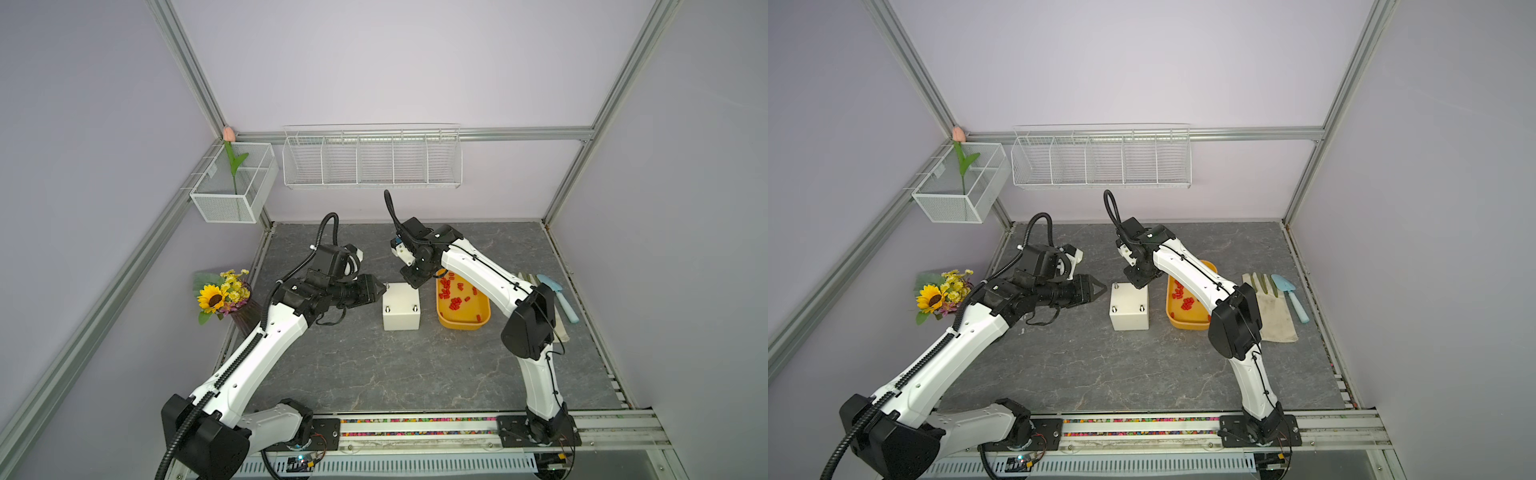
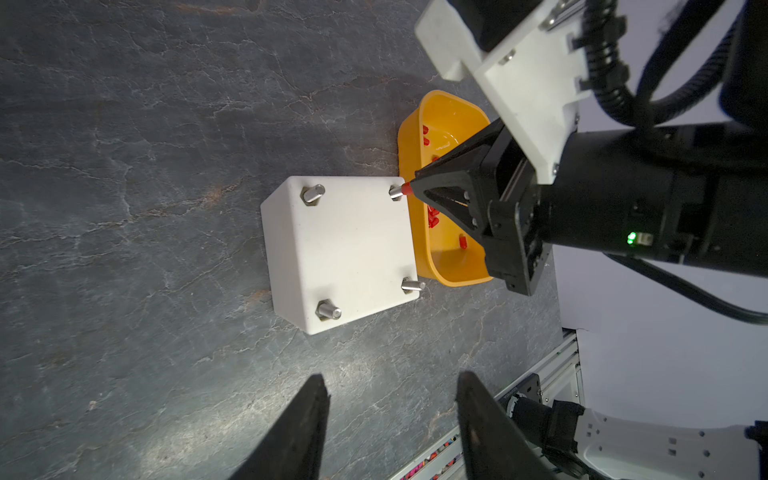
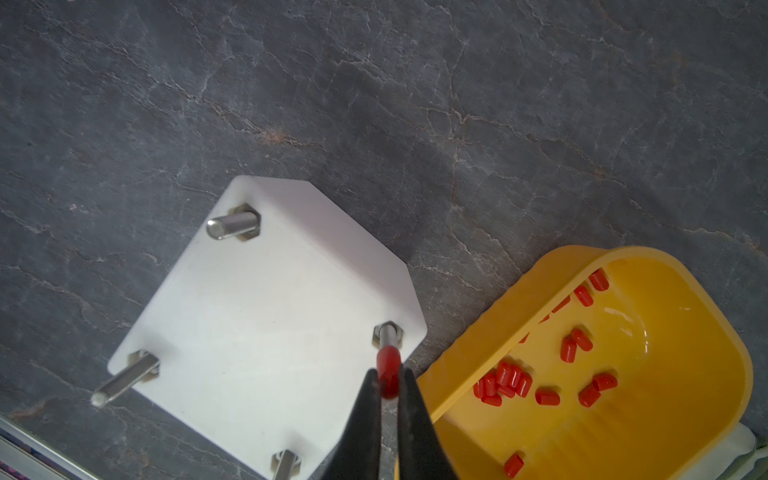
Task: Cover the protruding screws with screw protection sleeves
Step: Attach the screw protection sleeve to the screw.
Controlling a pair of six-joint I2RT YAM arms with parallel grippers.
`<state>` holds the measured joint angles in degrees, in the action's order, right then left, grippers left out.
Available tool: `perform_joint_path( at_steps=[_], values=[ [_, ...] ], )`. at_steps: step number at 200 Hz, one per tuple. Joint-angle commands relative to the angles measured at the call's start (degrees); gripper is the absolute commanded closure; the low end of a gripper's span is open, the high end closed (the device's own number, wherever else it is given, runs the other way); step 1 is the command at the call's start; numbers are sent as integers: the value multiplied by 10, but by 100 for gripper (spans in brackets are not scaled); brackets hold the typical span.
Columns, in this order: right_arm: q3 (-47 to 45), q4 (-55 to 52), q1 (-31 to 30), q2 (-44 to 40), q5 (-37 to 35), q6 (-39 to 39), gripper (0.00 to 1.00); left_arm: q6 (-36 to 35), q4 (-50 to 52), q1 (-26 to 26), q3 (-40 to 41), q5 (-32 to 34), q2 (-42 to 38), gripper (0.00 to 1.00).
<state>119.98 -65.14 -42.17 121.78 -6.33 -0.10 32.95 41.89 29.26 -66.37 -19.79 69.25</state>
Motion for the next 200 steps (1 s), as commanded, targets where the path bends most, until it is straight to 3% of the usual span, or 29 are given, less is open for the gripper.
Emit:
perform_joint_path(
  at_steps=[1,43,74,110,200],
  values=[
    [1,-11,-5,8,7,-9,88,5,0,-3,5,-1,-11,48],
    [3,-7,-4,2,4,-7,88,5,1,-3,7,0,-12,48],
    [5,-5,-3,-11,-5,-5,79,6,0,-3,6,-2,-11,48],
    [5,-7,-4,-24,-9,-5,77,8,-3,-3,8,-4,-11,48],
    [-20,12,8,-22,9,1,86,12,-14,-3,16,-20,-14,48]
  ],
)
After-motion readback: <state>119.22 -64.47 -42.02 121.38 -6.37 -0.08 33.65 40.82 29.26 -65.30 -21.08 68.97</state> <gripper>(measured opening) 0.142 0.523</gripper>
